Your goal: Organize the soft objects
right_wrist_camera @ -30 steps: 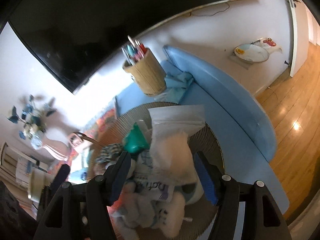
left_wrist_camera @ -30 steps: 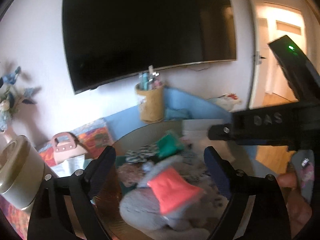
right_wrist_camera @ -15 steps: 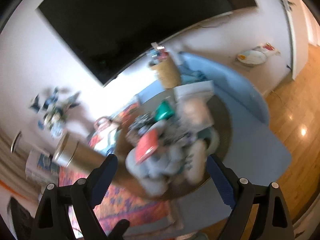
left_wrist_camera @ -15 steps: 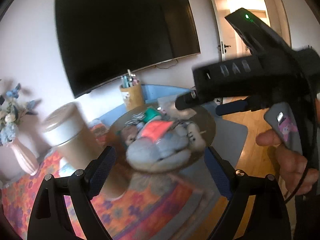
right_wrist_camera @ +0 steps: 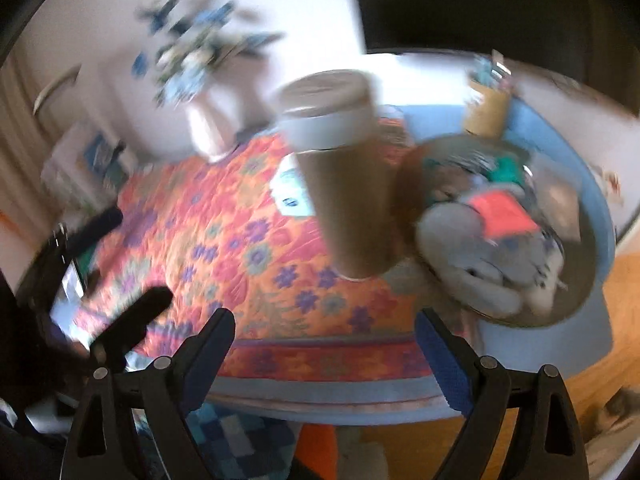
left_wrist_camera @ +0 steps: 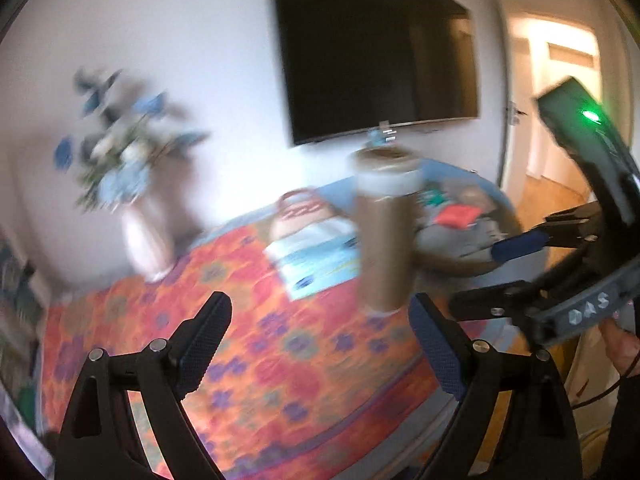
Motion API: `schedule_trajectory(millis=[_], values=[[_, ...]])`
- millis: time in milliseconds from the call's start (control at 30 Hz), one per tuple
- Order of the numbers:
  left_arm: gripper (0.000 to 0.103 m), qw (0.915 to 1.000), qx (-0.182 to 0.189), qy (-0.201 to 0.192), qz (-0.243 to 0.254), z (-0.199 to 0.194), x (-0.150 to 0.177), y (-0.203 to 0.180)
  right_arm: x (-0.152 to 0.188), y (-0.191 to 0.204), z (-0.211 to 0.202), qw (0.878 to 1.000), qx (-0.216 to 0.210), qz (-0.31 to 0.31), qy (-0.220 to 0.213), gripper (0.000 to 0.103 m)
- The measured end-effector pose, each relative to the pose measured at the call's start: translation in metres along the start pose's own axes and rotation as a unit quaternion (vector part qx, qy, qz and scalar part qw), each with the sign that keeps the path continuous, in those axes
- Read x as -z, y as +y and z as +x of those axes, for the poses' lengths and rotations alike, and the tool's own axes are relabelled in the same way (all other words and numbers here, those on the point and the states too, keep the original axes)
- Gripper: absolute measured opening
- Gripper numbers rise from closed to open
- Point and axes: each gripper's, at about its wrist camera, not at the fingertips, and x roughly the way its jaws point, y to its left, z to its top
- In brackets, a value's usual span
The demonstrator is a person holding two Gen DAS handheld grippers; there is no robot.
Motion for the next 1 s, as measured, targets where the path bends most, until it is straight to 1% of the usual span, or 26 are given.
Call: schedule_trajectory(millis=[33,100,167,233,267,300,367,433,533,567,600,633,667,733,800,833,867,900,1000], values=[[0.09,0.9999,-0.002,0.006,-0.012,0.0,0.004,0.013,-0.003,0.013,0.003,1.0,0.004,-0.019,0.002,0.09],[0.09,0.9988,-0.018,0.016,-0.043,0.0,0.016,0.044,-0.008,0.036,0.009,0.999,-0.009,-0.051,0.008,0.09],[0.09,0.9961,-0.049,0.027,-0.068,-0.001,0.026,0.074,-0.013,0.058,0.018,0.997,-0.035,-0.072,0.018,0.09],[0.09,0.9931,-0.071,0.036,-0.086,-0.001,0.033,0.097,-0.019,0.082,0.034,0.994,-0.063,-0.086,0.029,0.09],[0.09,0.9897,-0.093,0.042,-0.101,-0.003,0.039,0.114,-0.022,0.093,0.042,0.993,-0.072,-0.09,0.034,0.09],[0.09,0.9871,-0.106,0.044,-0.111,-0.004,0.042,0.125,-0.026,0.103,0.052,0.992,-0.077,-0.096,0.038,0.09],[0.09,0.9807,-0.128,0.051,-0.139,-0.007,0.053,0.148,-0.036,0.128,0.074,0.991,-0.071,-0.103,0.037,0.09],[0.09,0.9761,-0.141,0.06,-0.154,-0.006,0.058,0.165,-0.046,0.142,0.091,0.992,-0.074,-0.099,0.034,0.09],[0.09,0.9674,-0.178,0.065,-0.168,-0.007,0.064,0.187,-0.069,0.159,0.114,0.992,-0.088,-0.084,0.037,0.09],[0.09,0.9648,-0.19,0.062,-0.171,-0.006,0.064,0.196,-0.076,0.163,0.118,0.992,-0.09,-0.08,0.03,0.09],[0.09,0.9628,-0.198,0.06,-0.173,-0.003,0.065,0.202,-0.084,0.167,0.121,0.993,-0.091,-0.077,0.013,0.09],[0.09,0.9616,-0.203,0.06,-0.175,-0.001,0.065,0.205,-0.09,0.171,0.123,0.994,-0.081,-0.077,-0.016,0.09],[0.091,0.9599,-0.209,0.059,-0.177,0.005,0.065,0.212,-0.094,0.175,0.127,0.994,-0.057,-0.078,-0.051,0.09],[0.091,0.9577,-0.216,0.058,-0.181,0.02,0.069,0.222,-0.096,0.179,0.139,0.993,-0.029,-0.072,-0.092,0.09],[0.091,0.9545,-0.228,0.065,-0.181,0.038,0.075,0.229,-0.094,0.177,0.155,0.991,-0.023,-0.06,-0.12,0.09],[0.09,0.9523,-0.235,0.074,-0.179,0.048,0.078,0.231,-0.093,0.175,0.161,0.99,-0.024,-0.056,-0.127,0.09],[0.091,0.9457,-0.254,0.095,-0.179,0.063,0.084,0.234,-0.091,0.173,0.168,0.99,-0.025,-0.052,-0.132,0.09],[0.091,0.9438,-0.258,0.104,-0.178,0.072,0.087,0.235,-0.09,0.17,0.175,0.989,-0.021,-0.049,-0.137,0.09],[0.091,0.9421,-0.257,0.111,-0.184,0.092,0.096,0.24,-0.089,0.17,0.191,0.987,0.018,-0.067,-0.146,0.09]])
